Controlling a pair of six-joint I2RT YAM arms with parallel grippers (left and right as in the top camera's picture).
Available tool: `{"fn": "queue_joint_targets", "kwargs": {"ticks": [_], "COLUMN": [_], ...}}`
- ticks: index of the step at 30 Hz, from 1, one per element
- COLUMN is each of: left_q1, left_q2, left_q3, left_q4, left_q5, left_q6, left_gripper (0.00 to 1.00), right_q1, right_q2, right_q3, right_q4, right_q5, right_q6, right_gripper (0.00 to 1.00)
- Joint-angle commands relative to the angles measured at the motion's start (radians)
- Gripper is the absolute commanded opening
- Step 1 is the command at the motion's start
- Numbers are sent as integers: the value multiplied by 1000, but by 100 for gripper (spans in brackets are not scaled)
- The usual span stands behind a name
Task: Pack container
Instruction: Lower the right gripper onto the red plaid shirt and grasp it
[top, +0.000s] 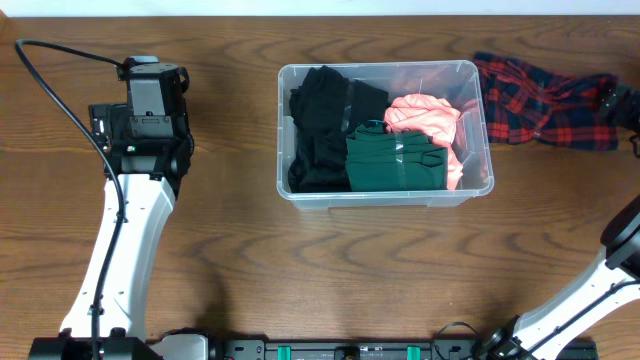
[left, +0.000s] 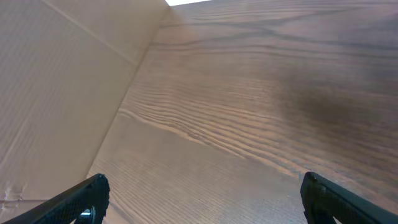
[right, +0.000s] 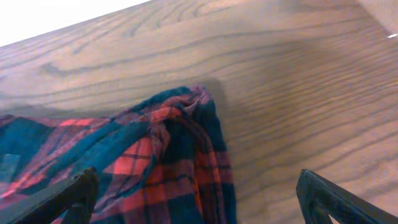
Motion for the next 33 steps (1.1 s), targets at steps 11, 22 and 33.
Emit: {"fn": "queue_joint_targets", "kwargs": {"ticks": [11,22,33], "left_q1": [3,3,3], "left_q2": [6,6,6], "left_q3": [18,18,18], "left_q4": [-3,-3,-3], "left_q5": [-9,-9,-9], "left_q6": [-2,-2,-2], "left_gripper": [98,98,98], "right_q1": [14,0,-14], "right_q2": [189,188,65], "right_q3": [1,1,1], "right_q4": [51,-261,-592], "right_q5": [-129,-346,-61], "right_q6": [6,157,89], "right_gripper": [99,80,85]}}
